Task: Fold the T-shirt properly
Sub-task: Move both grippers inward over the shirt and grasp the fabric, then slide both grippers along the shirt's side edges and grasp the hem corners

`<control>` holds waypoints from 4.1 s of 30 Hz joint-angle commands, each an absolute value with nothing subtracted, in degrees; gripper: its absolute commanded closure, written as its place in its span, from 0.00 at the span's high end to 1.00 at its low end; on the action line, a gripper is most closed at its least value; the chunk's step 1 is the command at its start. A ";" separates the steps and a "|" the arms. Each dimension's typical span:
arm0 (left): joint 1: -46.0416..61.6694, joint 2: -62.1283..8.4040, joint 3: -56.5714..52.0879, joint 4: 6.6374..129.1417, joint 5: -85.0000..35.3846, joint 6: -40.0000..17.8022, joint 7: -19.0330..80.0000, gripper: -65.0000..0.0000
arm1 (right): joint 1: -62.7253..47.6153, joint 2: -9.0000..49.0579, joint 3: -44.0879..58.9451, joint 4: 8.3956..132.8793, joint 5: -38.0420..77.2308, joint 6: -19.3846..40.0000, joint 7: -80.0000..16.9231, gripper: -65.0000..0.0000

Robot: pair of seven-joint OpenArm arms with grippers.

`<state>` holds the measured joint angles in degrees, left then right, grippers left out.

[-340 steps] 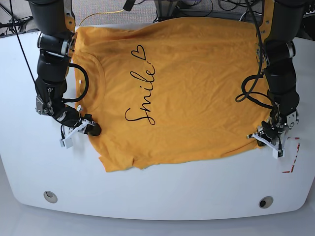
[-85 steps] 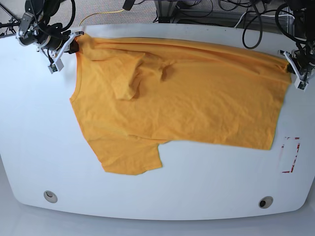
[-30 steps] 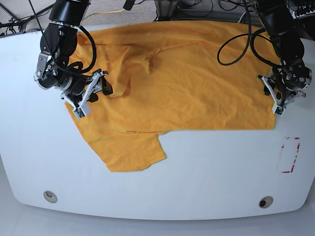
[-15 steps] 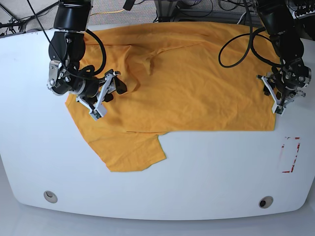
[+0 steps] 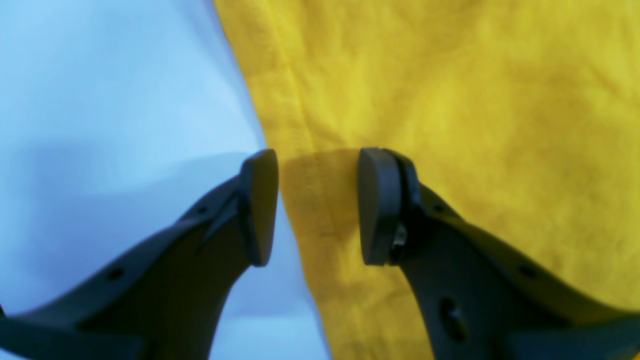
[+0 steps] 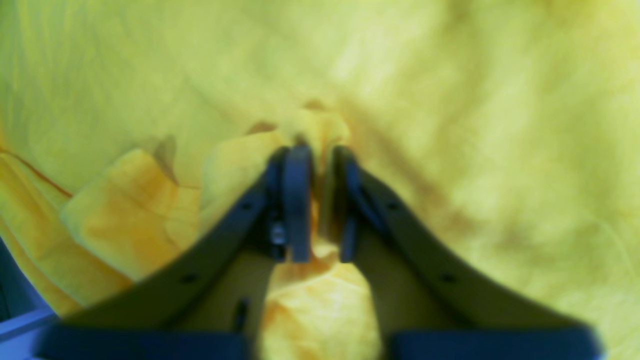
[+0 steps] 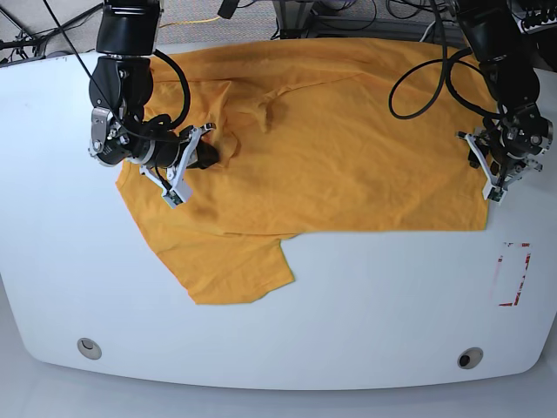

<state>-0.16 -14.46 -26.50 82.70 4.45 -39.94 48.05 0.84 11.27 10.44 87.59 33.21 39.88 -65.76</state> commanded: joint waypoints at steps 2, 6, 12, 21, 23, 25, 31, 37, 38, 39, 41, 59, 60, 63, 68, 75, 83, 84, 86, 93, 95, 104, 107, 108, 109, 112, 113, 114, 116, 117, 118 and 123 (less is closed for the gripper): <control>-0.75 -15.34 -26.59 83.21 5.14 -40.00 48.75 0.38 | 1.71 11.91 10.59 88.84 34.51 40.00 -64.84 0.00; -0.75 -15.60 -26.59 83.21 5.14 -40.00 48.75 0.38 | 0.66 11.91 10.59 93.41 34.42 40.00 -64.84 0.00; -0.75 -16.22 -26.59 83.21 5.14 -40.00 48.75 0.38 | 0.31 11.91 13.41 97.36 34.42 40.00 -65.10 0.00; -0.84 -16.31 -26.59 83.21 5.14 -40.00 48.75 0.38 | 4.00 12.44 15.16 95.87 34.33 40.00 -64.92 0.00; -0.66 -16.31 -26.59 83.21 5.14 -40.00 48.75 0.38 | 4.70 12.62 15.16 94.90 34.33 40.00 -64.92 0.00; -0.66 -16.31 -26.59 83.21 5.14 -40.00 48.75 0.38 | 5.58 12.70 15.16 93.32 34.33 40.00 -64.84 0.00; -0.75 -16.31 -26.59 83.21 5.14 -40.00 48.75 0.38 | 7.87 12.70 15.16 88.48 34.33 40.00 -62.02 0.00; -0.75 -16.31 -26.59 83.47 5.05 -40.00 48.84 0.38 | 9.63 14.29 15.16 84.62 34.24 40.00 -61.58 0.36; -0.75 -16.31 -26.59 83.65 4.97 -40.00 48.92 0.38 | 9.89 14.64 15.25 84.53 34.24 40.00 -61.58 0.45; -0.84 -16.31 -26.59 84.00 4.79 -40.00 49.10 0.38 | 9.89 15.08 15.25 84.62 34.33 40.00 -61.58 0.55; -0.92 -16.31 -26.68 85.32 4.70 -40.00 49.10 0.38 | 9.80 15.43 15.25 85.49 34.59 40.00 -61.67 0.67; -0.92 -15.60 -29.14 98.42 4.62 -40.00 49.19 0.38 | -2.86 17.80 24.48 99.30 34.33 40.00 -61.85 0.69; -0.92 -15.16 -29.85 98.42 4.62 -40.00 49.19 0.38 | -2.68 17.63 25.36 98.24 34.33 40.00 -61.85 0.69; -2.24 -14.81 -30.73 98.33 4.70 -40.00 49.19 0.38 | 0.57 17.89 26.15 94.11 34.33 40.00 -61.76 0.69; -3.12 -14.73 -30.90 97.19 4.70 -40.00 49.19 0.38 | 5.67 19.56 26.15 86.81 34.33 40.00 -61.58 0.69; -3.30 -14.73 -30.90 96.84 4.79 -40.00 49.10 0.38 | 15.52 21.05 25.98 74.68 27.91 40.00 -57.19 0.69; -2.95 -14.73 -31.16 97.36 4.79 -40.00 49.10 0.38 | 26.59 20.88 25.98 58.95 14.11 40.00 -49.71 0.69; -2.95 -14.73 -31.16 97.36 4.79 -40.00 49.10 0.38 | 27.38 20.70 25.98 57.19 12.88 40.00 -48.48 0.69; -2.95 -14.73 -31.78 97.45 4.79 -40.00 49.10 0.38 | 29.05 20.62 25.98 52.79 9.80 40.00 -44.44 0.69; -2.95 -14.73 -32.66 97.54 4.79 -40.00 49.10 0.38 | 32.04 20.44 25.98 41.27 7.52 40.00 -37.49 0.69; -2.95 -14.73 -32.66 97.54 4.79 -40.00 49.10 0.38 | 32.13 19.30 25.98 40.92 7.52 40.00 -37.14 0.69; -3.38 -14.73 -32.92 97.19 4.97 -40.00 48.92 0.38 | 33.19 13.49 21.93 40.84 7.34 40.00 -36.79 0.69; -5.58 -14.73 -34.42 97.01 5.05 -40.00 48.84 0.38 | 33.27 12.18 21.76 40.75 7.25 40.00 -34.59 0.68; -6.46 -14.73 -34.68 96.31 5.05 -40.00 48.84 0.39 | 33.27 11.91 21.76 40.75 7.25 40.00 -33.98 0.68; -7.52 -14.73 -34.68 94.73 5.05 -40.00 49.01 0.42 | 33.27 11.74 21.67 40.75 7.25 40.00 -33.63 0.66; -9.54 -14.99 -34.77 90.68 4.97 -37.05 48.75 0.55 | 33.27 11.74 21.67 40.66 7.52 40.00 -33.01 0.56; -10.51 -14.99 -34.77 89.27 4.97 -35.47 48.75 0.60 | 33.27 11.74 21.67 40.66 7.43 40.00 -32.66 0.50; -11.12 -14.99 -34.77 88.48 4.97 -34.51 48.75 0.63 | 33.27 11.65 21.67 40.66 7.34 40.00 -32.48 0.47; -12.79 -14.99 -34.77 86.11 4.97 -30.64 48.75 0.70 | 33.27 11.38 21.67 40.66 7.34 40.00 -32.40 0.36; -13.49 -14.99 -34.77 84.97 4.97 -28.44 48.75 0.71 | 33.27 11.38 21.67 40.66 7.34 40.00 -32.40 0.31; -14.11 -14.99 -34.77 83.65 4.97 -26.68 48.75 0.73 | 33.27 11.38 21.67 40.66 7.34 40.00 -32.40 0.27; -17.54 -14.99 -34.77 76.44 4.79 -24.40 47.34 0.74 | 33.36 11.38 21.58 40.66 7.25 40.00 -32.48 0.11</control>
<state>-15.42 -14.06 -34.83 77.95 5.37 -24.43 49.39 31.53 10.92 21.65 39.94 6.59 39.59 -33.21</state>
